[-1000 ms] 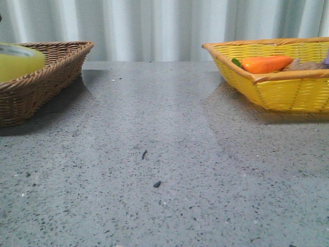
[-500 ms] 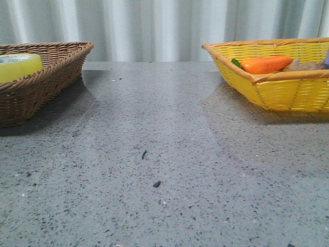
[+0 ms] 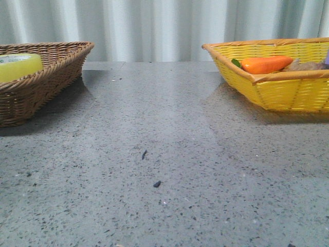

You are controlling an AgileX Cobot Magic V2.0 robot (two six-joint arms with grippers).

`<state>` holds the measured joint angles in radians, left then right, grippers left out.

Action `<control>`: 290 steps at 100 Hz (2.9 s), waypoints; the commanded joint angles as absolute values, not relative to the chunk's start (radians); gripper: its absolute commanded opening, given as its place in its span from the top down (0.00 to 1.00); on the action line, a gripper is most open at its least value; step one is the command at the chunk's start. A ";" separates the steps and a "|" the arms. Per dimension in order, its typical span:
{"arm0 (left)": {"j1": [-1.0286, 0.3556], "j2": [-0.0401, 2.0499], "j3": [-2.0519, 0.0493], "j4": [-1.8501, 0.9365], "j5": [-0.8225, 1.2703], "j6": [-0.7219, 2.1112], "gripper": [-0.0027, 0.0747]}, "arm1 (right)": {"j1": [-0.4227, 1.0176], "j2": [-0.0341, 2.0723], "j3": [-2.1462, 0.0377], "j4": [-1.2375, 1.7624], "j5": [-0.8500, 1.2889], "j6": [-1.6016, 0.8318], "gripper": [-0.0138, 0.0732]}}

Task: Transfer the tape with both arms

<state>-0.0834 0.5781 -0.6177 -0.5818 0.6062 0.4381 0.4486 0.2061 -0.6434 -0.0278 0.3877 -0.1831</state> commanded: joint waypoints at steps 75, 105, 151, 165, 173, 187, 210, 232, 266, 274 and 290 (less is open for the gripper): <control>-0.228 0.443 -0.474 -0.683 0.393 0.446 0.85 | 0.449 0.218 -0.664 -0.042 0.314 -0.189 0.89; -0.240 0.141 -0.129 -0.225 0.000 0.172 0.85 | 0.449 0.218 -0.664 -0.042 0.314 -0.189 0.89; -0.233 -0.032 0.012 -0.087 0.158 -0.048 0.85 | 0.449 0.218 -0.664 -0.042 0.314 -0.189 0.89; -0.233 -0.032 0.012 -0.012 0.126 -0.048 0.85 | 0.449 0.218 -0.664 -0.042 0.314 -0.189 0.89; -0.233 -0.032 0.012 0.130 0.077 -0.048 0.85 | 0.449 0.218 -0.664 -0.042 0.314 -0.189 0.89; -0.233 -0.032 0.012 0.155 0.116 -0.048 0.85 | 0.449 0.218 -0.664 -0.042 0.314 -0.189 0.89; -0.179 -0.032 0.014 0.073 0.262 -0.046 0.99 | 0.449 0.218 -0.664 -0.042 0.314 -0.189 0.89; -0.105 -0.032 0.014 0.067 0.260 -0.046 0.99 | 0.449 0.218 -0.664 -0.042 0.314 -0.189 0.89; -0.105 -0.032 0.014 0.067 0.260 -0.046 0.99 | 0.449 0.218 -0.664 -0.042 0.314 -0.189 0.89; -0.105 -0.032 0.014 0.067 0.260 -0.046 0.99 | 0.449 0.218 -0.664 -0.042 0.314 -0.189 0.89; -0.105 -0.032 0.014 0.067 0.260 -0.046 0.99 | 0.449 0.218 -0.664 -0.042 0.314 -0.189 0.89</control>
<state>-0.1077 -0.0043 0.0040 0.0730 0.3266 -0.0367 0.4486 0.2061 -0.6391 -0.0278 0.3908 -0.1831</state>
